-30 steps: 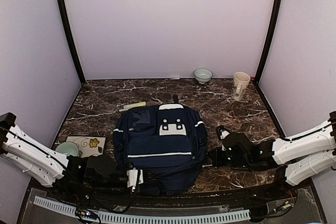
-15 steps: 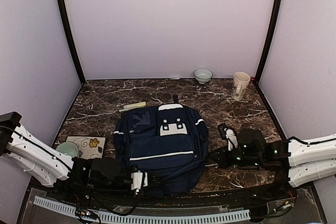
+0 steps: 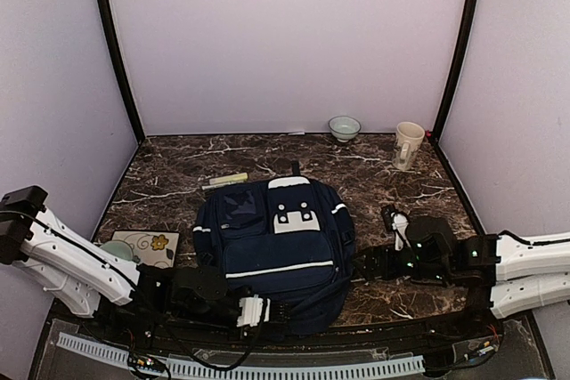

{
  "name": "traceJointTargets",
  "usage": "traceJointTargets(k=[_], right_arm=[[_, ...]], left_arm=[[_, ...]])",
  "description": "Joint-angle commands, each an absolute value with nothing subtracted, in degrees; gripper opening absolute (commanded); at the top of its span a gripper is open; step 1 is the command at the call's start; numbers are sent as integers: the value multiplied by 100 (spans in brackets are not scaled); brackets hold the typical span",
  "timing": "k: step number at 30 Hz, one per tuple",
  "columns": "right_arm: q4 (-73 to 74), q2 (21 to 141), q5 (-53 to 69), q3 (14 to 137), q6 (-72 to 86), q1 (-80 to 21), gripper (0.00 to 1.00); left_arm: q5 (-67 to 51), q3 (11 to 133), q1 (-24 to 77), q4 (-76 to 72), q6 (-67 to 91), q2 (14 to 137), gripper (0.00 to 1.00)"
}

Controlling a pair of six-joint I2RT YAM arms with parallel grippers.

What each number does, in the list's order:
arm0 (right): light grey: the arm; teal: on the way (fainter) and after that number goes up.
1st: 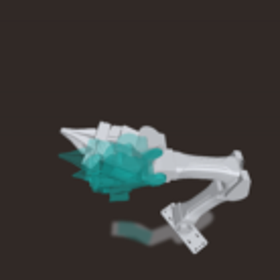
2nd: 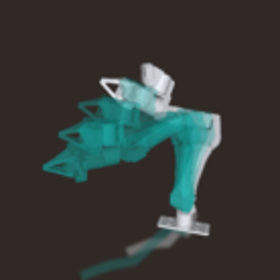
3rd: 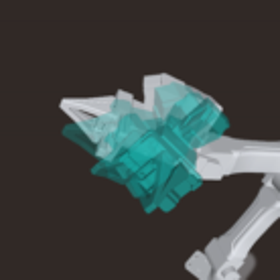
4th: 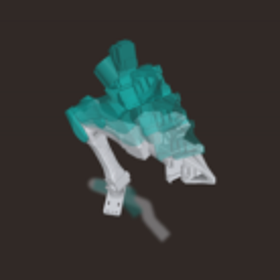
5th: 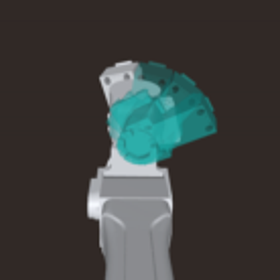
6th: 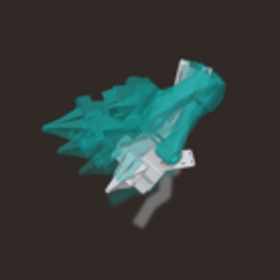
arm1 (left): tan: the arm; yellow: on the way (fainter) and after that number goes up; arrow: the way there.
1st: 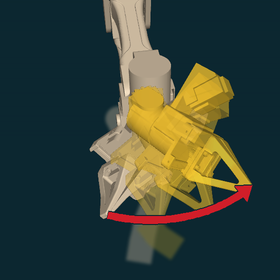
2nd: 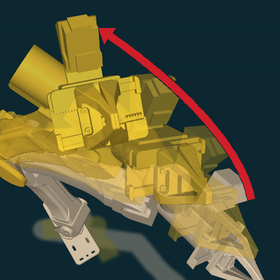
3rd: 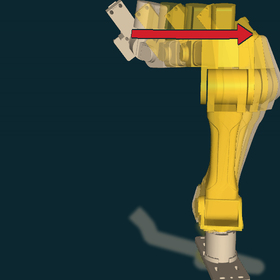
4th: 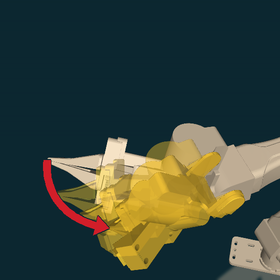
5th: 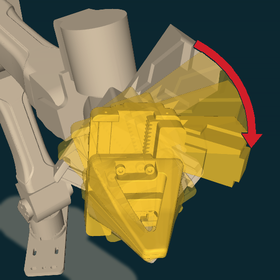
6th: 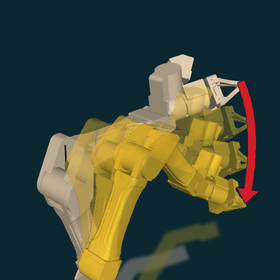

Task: Pack the student bag
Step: Zip the student bag into the largest pocket of the bag, then adjust the student bag at the center of the board.

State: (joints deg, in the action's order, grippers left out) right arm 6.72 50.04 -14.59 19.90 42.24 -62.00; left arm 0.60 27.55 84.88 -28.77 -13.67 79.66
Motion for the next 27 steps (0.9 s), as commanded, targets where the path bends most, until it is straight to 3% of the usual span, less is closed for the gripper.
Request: traceJointTargets(k=[1,3,4,7,14,21,25,27], right_arm=[[315,5625,-1410,2387,4150,-5947,100],[165,6115,-1350,2473,4143,-5816,100],[60,6306,-1288,2506,4126,-5741,100],[-368,6860,-1147,2583,4065,-5433,99],[-1038,7837,-583,2986,3649,-4802,90],[-1107,8669,55,3625,3150,-4236,91],[-1302,9263,445,3890,3010,-4081,82],[-1425,9473,664,3978,2973,-4069,72]], left_arm=[[-835,3419,8596,-2412,-1178,8160,40],[-805,3601,8725,-2205,-1106,8215,83],[-792,3694,8792,-2104,-1073,8217,97],[-118,3873,9042,-1869,-964,8188,98],[1017,3935,9101,-1321,-618,8242,81],[2273,3900,9088,-603,-100,7942,91],[3378,4065,8800,544,1066,7424,98],[3531,4114,8481,914,1598,7143,98]])
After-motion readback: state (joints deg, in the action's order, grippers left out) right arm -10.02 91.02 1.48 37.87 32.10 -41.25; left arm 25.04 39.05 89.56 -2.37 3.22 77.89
